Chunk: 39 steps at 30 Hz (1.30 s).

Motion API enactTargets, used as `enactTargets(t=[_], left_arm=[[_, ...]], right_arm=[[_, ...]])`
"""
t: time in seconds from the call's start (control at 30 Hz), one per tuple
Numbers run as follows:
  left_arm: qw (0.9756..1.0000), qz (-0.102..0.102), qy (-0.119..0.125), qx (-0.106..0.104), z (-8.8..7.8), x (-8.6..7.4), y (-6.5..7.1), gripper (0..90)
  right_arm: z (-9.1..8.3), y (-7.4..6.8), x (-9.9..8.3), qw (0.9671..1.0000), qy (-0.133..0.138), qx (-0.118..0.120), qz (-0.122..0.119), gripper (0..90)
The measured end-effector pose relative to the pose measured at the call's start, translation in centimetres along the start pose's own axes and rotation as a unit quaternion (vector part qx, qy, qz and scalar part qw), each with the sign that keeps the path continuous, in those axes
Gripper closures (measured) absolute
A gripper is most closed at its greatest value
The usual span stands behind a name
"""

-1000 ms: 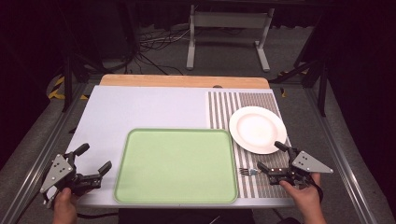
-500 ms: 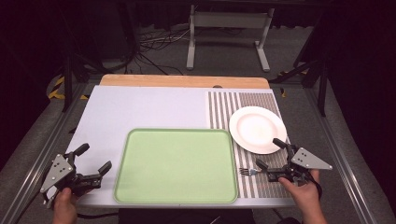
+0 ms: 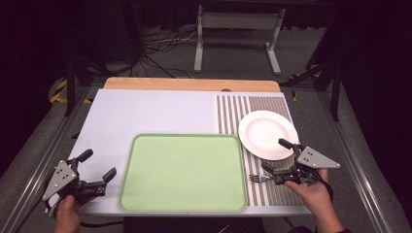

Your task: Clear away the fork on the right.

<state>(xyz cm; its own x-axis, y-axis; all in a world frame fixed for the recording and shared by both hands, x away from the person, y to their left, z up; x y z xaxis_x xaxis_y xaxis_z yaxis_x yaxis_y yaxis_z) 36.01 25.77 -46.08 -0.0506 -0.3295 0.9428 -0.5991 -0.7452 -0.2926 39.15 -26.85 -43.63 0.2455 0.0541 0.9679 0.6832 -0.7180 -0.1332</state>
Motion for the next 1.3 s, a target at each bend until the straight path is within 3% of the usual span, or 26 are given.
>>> enactTargets(t=[0.03,0.07,0.1,0.2,0.33,0.4,0.43,0.57,0.6,0.63,0.67,0.7,0.77,0.8,0.87,0.9,0.93,0.97,1.0,1.1,1.3], left_arm=[[1.0,0.0,0.0,0.0,0.0,0.0,0.0,0.7],[1.0,-0.001,0.001,0.001,0.0,0.0,0.0,0.7],[1.0,-0.001,0.001,0.0,0.0,0.0,0.0,0.7],[1.0,-0.001,0.002,-0.001,0.0,0.0,0.0,0.7],[1.0,0.001,0.001,-0.002,0.0,0.0,0.0,0.7],[1.0,0.0,0.001,-0.001,0.0,0.0,0.0,0.7],[1.0,-0.001,0.002,0.0,0.0,0.0,0.0,0.7],[1.0,-0.001,0.003,0.0,0.0,0.1,0.0,0.7],[1.0,-0.001,0.003,0.0,0.0,0.1,0.0,0.7],[1.0,0.0,0.002,-0.001,0.0,0.1,0.0,0.7],[1.0,0.0,0.002,-0.001,0.0,0.1,0.0,0.7],[1.0,0.0,0.002,-0.001,0.0,0.0,0.0,0.7],[1.0,0.0,0.001,-0.002,0.0,0.0,0.0,0.7],[1.0,0.001,0.002,-0.002,0.0,0.0,0.0,0.7],[1.0,0.0,0.001,-0.002,0.0,0.0,0.0,0.7],[1.0,0.0,0.001,-0.002,0.0,0.0,0.0,0.7],[1.0,0.001,0.001,-0.002,0.0,0.0,0.0,0.7],[1.0,0.001,0.002,-0.002,0.0,0.0,0.1,0.7],[1.0,0.001,0.002,-0.002,0.0,0.0,0.0,0.7],[1.0,0.0,0.001,-0.002,0.0,0.0,0.0,0.7],[1.0,0.0,0.001,-0.001,0.0,0.0,0.0,0.7]], right_arm=[[0.0,0.0,0.0,1.0,0.0,0.0,0.0,2.7],[0.1,-0.3,0.2,0.9993,-0.034,0.005,-0.018,4.2],[0.1,-0.3,0.2,0.9993,-0.034,0.005,-0.018,4.2],[0.2,-0.5,0.5,0.9955,-0.08,0.016,-0.049,7.5],[0.3,-0.6,0.7,0.9925,-0.105,0.018,-0.06,7.8],[0.3,-0.7,0.6,0.9867,-0.141,0.024,-0.077,11.5],[0.3,-0.7,0.6,0.9867,-0.141,0.024,-0.077,11.5],[0.4,-0.6,-0.1,0.9751,-0.193,0.023,-0.107,13.0],[0.4,-0.5,-0.2,0.9712,-0.207,0.022,-0.116,13.4],[0.3,-0.5,-0.5,0.9643,-0.23,0.021,-0.13,13.5],[0.3,-0.5,-0.5,0.9643,-0.23,0.021,-0.13,13.5],[0.3,-0.4,-0.5,0.9622,-0.237,0.02,-0.133,13.9],[0.1,-0.4,-0.6,0.9544,-0.261,0.024,-0.144,14.7],[0.1,-0.4,-0.6,0.9523,-0.267,0.024,-0.146,15.1],[0.0,-0.3,-0.7,0.944,-0.289,0.024,-0.158,15.0],[0.0,-0.3,-0.7,0.944,-0.289,0.024,-0.158,15.0],[0.0,-0.3,-0.7,0.9409,-0.297,0.027,-0.16,15.4],[-0.1,-0.2,-0.9,0.9329,-0.318,0.028,-0.166,16.0],[-0.2,-0.1,-1.0,0.9289,-0.328,0.029,-0.169,16.1],[-0.3,-0.2,-1.2,0.9239,-0.343,0.032,-0.166,17.3],[-0.6,0.2,-2.0,0.8999,-0.396,0.042,-0.179,19.1]])
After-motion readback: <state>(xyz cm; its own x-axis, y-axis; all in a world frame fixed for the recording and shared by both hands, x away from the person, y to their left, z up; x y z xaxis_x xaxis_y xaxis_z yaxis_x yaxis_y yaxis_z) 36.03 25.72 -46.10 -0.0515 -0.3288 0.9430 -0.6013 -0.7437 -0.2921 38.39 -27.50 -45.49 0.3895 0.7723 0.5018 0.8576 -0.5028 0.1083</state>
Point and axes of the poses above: each handheld gripper's, and its own axes: z roughly forward along the jaws, x roughly out of its top, y roughly to its right, the point moved 8 cm from there along z, roughly forward along the jaws, and after that the axes turned 15 degrees about z, right-handed, at the moved point
